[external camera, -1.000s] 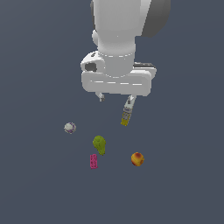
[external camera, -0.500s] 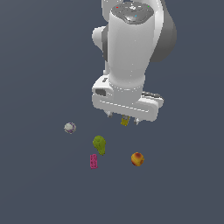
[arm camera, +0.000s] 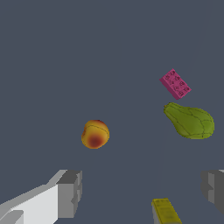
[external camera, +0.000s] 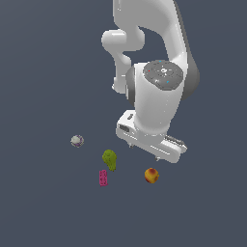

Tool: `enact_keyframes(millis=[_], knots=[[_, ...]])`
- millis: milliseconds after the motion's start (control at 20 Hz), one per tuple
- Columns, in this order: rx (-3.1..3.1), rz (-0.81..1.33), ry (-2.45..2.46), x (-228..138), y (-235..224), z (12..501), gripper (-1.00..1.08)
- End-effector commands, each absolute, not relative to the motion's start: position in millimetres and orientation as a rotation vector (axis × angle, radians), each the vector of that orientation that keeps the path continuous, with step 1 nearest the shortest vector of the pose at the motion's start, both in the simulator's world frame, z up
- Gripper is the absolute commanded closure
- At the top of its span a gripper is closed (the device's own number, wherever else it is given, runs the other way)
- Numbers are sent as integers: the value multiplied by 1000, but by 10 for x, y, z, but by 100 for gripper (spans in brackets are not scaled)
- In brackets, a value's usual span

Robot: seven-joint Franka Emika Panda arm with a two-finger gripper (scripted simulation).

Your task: Pick up a designated object from a clutter of objects.

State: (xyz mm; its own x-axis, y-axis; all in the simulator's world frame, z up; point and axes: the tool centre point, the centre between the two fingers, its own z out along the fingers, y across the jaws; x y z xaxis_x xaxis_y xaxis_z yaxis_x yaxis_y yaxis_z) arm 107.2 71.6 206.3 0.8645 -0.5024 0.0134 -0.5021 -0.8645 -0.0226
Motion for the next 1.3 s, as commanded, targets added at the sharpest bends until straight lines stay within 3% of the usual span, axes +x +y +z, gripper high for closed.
enact_keyframes(millis=[0,650,1250], knots=[[-2996,-24,892,1148,804,1866,-92],[-2900,-3,1200,1352,1162,1022,-92],[-2880,1,1256,1368,1233,831,-92]])
